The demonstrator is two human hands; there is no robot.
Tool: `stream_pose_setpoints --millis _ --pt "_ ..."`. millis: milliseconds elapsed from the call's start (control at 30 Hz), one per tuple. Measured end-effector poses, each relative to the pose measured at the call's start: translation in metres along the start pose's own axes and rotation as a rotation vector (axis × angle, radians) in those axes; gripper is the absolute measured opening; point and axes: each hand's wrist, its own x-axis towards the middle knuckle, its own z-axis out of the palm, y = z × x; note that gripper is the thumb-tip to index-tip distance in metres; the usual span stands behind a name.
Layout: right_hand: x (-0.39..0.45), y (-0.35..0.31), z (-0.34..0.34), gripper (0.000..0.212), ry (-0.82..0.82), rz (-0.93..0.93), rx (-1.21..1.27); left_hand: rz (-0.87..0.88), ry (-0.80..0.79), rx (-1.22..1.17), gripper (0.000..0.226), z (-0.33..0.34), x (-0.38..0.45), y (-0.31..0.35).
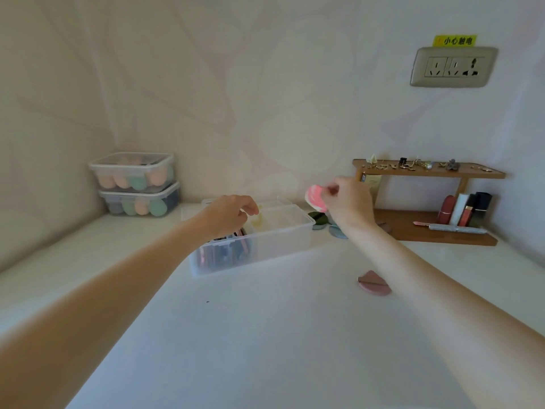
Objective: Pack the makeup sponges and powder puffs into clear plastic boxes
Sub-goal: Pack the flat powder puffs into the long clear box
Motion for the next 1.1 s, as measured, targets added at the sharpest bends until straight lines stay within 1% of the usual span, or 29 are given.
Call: stream_pose_setpoints --millis 100,233,333,400,467,533,633,733,800,867,933,1000,1033,1100 --pt "-0.004 -0.035 0.016 0.019 -0.059 -0.046 0.124 -0.004 0.01 -0.03 0.033 0.002 -0.002 -0.006" --pt "-0.019 -0.054 0.046 0.021 -0.161 -0.131 0.031 0.011 0.021 0.018 0.033 -0.004 -0.011 -0.016" --pt "-0.024 -0.053 0.065 0.014 -0.207 -0.146 -0.047 0.036 0.014 0.021 0.032 -0.006 -0.017 -0.022" --pt "-0.024 -0.051 0.068 0.011 -0.199 -0.174 -0.131 0.043 -0.012 0.033 0.035 -0.004 -0.018 -0.022" --pt "-0.022 -0.051 0.067 0.006 -0.149 -0.19 -0.166 0.063 -0.025 0.048 0.035 -0.001 -0.017 -0.022" --pt "-0.019 -0.051 0.061 0.007 -0.111 -0.167 -0.18 0.076 -0.026 0.078 0.036 0.001 -0.015 -0.021" --pt "-0.019 -0.052 0.063 0.006 -0.145 -0.18 -0.22 0.079 -0.014 0.109 0.039 0.004 -0.013 -0.018" --pt "-0.027 -0.053 0.078 0.013 -0.262 -0.194 -0.197 0.098 0.003 0.138 0.047 0.005 -0.015 -0.011" --pt "-0.032 -0.053 0.085 0.02 -0.346 -0.207 -0.192 0.091 -0.014 0.116 0.052 0.006 -0.017 -0.007" --pt "-0.033 -0.053 0.083 0.027 -0.401 -0.226 -0.215 0.081 -0.048 0.071 0.052 0.008 -0.019 -0.004" --pt "-0.03 -0.053 0.078 0.028 -0.47 -0.226 -0.23 0.076 -0.079 0.055 0.052 0.01 -0.019 -0.002" --pt "-0.028 -0.051 0.068 0.035 -0.539 -0.199 -0.16 0.066 -0.106 0.068 0.049 0.011 -0.018 -0.001" --pt "-0.026 -0.049 0.061 0.037 -0.551 -0.194 -0.107 0.061 -0.121 0.078 0.048 0.011 -0.016 0.0" --pt "-0.02 -0.044 0.046 0.029 -0.513 -0.202 -0.05 0.054 -0.154 0.107 0.049 0.009 -0.015 0.001"
